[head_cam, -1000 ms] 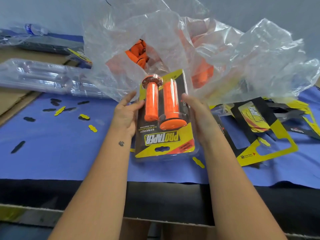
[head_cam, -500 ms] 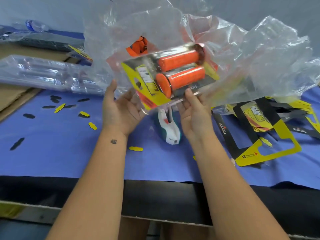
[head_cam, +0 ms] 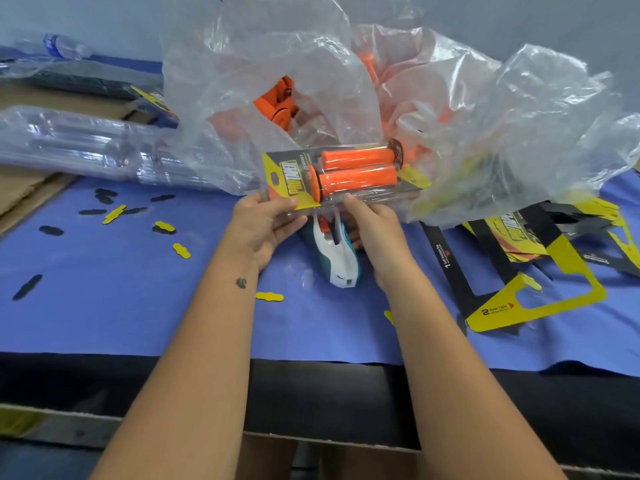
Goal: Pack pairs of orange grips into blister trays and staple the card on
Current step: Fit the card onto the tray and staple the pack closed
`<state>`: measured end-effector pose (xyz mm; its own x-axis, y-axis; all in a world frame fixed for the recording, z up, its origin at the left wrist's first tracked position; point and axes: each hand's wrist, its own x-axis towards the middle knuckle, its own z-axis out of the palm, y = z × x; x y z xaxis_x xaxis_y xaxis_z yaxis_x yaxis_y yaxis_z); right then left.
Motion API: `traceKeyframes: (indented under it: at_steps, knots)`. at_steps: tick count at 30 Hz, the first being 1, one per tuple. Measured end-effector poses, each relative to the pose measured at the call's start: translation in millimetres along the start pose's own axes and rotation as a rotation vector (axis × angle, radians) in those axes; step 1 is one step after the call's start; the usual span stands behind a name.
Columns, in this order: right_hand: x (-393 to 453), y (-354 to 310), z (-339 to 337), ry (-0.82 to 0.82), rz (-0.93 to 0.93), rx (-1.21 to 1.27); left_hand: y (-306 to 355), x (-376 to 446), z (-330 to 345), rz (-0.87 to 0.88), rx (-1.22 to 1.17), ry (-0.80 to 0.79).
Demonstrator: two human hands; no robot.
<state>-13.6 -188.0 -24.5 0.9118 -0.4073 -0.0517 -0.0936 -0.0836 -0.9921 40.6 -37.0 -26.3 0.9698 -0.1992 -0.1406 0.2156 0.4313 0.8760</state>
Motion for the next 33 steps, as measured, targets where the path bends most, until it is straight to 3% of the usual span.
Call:
traceKeyframes:
  at_steps: [3,6,8,12,15,20,23,26,29,33]
  knots:
    - [-7,-6,5,-0.109,-0.015,-0.220,-2,1,3,0.054,-0.075,0.082]
    - [-11,-5,12,-0.237,-0.054,-0.638,-6,1,6,0.091,-0.077,0.105]
    - [-15,-4,16,-0.219,-0.109,-0.842,-7,2,6,0.096,-0.088,0.111]
    - [-18,-8,13,-0.179,-0.155,-0.836,-5,2,6,0.107,-0.123,0.142]
    - [-17,-12,2,-0.260,-0.058,-0.667,-5,3,7,0.109,-0.142,0.173]
    - [-20,-20,-8,-0.567,0.133,-0.011,-3,4,9,0.100,-0.197,0.206]
    - [-23,-19,-4,-0.654,0.234,0.195,-3,3,10,0.079,-0.211,0.202]
    - [-27,-19,2,-0.686,0.341,0.344,-4,3,8,0.074,-0.144,0.200]
    - [-26,-20,6,-0.668,0.330,0.502,-5,2,8,0.141,-0.014,0.214]
    - [-25,-17,12,-0.586,0.309,0.448,-7,-1,9,0.252,0.208,0.289]
